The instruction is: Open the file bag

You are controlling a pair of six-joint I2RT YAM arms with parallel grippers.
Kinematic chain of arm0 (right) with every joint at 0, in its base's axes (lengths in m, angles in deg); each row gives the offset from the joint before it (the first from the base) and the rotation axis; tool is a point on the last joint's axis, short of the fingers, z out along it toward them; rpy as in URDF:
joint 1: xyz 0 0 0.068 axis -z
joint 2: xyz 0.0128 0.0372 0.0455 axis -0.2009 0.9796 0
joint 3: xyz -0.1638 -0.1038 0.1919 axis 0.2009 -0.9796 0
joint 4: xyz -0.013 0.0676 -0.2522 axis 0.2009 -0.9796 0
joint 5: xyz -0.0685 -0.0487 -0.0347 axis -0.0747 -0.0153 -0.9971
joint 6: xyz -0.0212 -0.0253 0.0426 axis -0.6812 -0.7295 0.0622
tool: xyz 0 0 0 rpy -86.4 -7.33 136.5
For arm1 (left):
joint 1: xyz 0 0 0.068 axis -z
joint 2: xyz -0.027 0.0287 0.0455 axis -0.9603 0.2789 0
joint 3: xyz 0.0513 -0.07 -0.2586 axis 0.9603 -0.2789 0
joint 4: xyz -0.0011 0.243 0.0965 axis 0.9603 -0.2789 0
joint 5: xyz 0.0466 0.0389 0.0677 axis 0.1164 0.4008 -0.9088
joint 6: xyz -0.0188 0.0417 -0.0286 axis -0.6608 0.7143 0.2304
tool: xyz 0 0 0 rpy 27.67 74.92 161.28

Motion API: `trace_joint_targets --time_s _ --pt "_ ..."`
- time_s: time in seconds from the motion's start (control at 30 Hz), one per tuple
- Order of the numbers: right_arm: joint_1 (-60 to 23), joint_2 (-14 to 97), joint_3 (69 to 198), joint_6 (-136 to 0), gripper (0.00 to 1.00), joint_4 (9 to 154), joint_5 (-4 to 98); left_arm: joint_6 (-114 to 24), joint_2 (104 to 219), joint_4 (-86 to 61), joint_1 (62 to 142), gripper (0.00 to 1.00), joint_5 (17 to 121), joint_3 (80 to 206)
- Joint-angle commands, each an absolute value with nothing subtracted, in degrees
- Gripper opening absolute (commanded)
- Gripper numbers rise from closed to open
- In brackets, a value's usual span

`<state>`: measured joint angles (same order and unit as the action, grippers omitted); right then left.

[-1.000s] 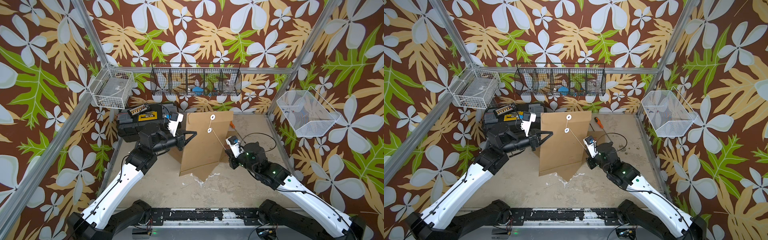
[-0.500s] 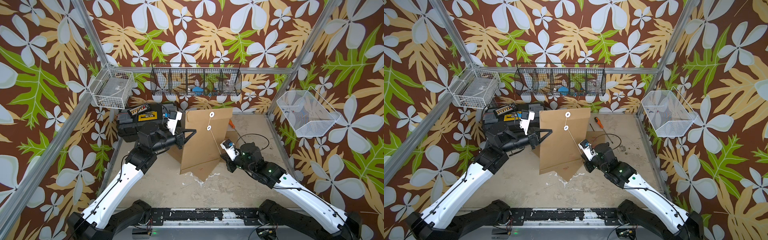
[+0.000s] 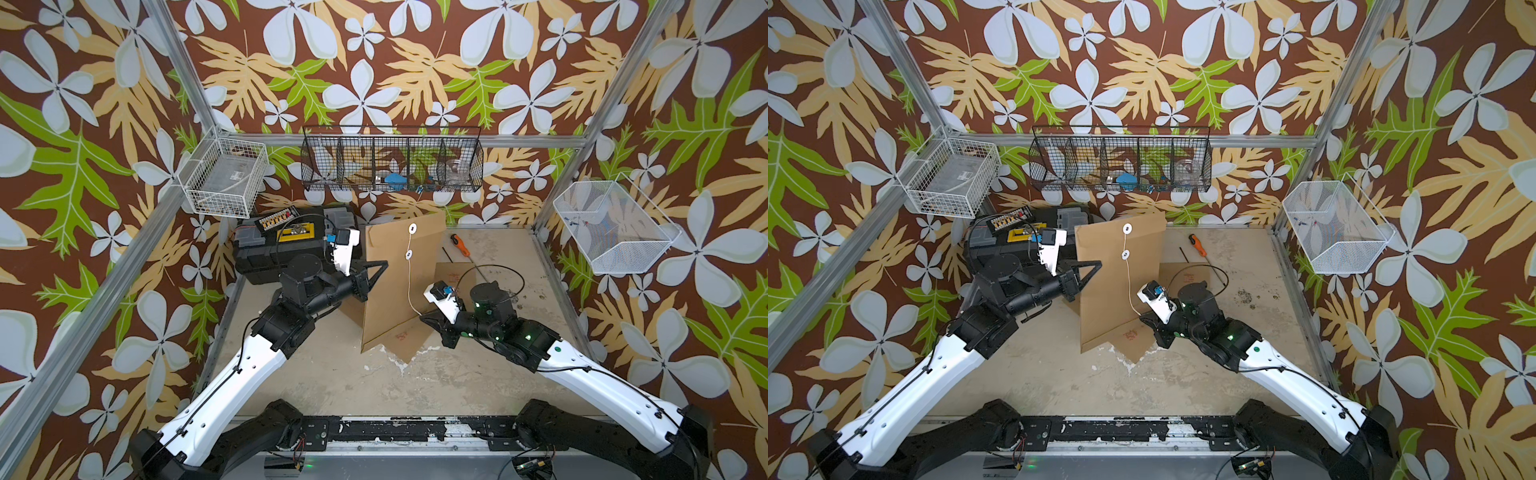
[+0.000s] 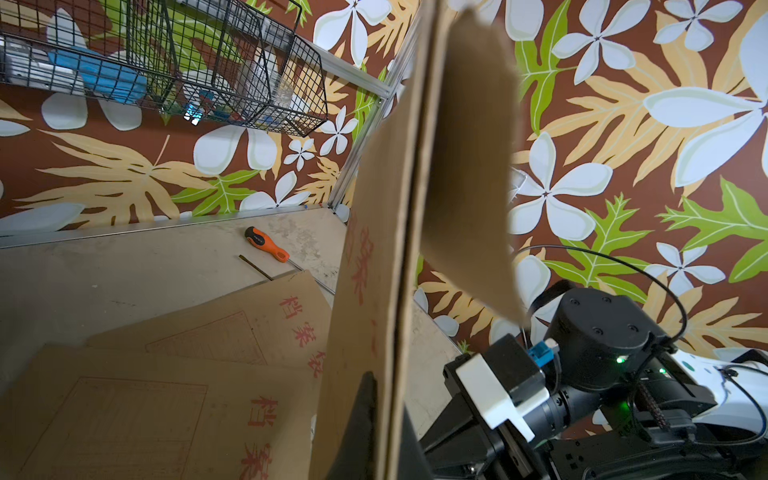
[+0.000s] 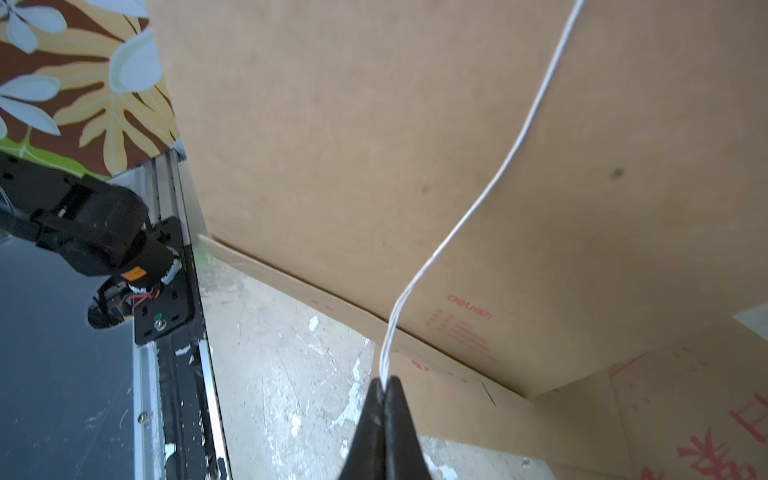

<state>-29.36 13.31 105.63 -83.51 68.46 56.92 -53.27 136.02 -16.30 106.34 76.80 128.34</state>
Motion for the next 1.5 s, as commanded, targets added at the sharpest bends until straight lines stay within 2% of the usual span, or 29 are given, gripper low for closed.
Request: trace_joint_targets --time_s 0.0,0.2,0.43,1.07,1.27,1.47 --pt "-29.5 14.16 106.96 -80.42 0.0 73.76 58.47 -50.94 135.17 -16.1 109.31 0.0 63.84 128.73" --pt "-29.54 15.07 108.47 -78.82 0.0 75.29 55.25 -51.73 134.25 -15.62 110.61 0.0 51.15 127.75" --pt "-29.75 17.06 109.17 -76.02 0.0 78.34 59.04 -51.55 134.4 -14.36 112.73 0.0 43.2 127.54" --pt "-36.77 16.93 110.06 -77.85 0.0 81.4 71.59 -50.51 134.77 -12.89 112.9 0.0 40.27 124.22" --pt "-37.15 15.93 109.8 -77.74 0.0 81.39 69.53 -49.83 134.24 -12.95 112.89 0.0 40.75 122.94" --pt "-37.16 14.9 111.57 -79.3 0.0 75.36 57.43 -47.52 133.71 -15.04 112.85 0.0 42.51 123.05"
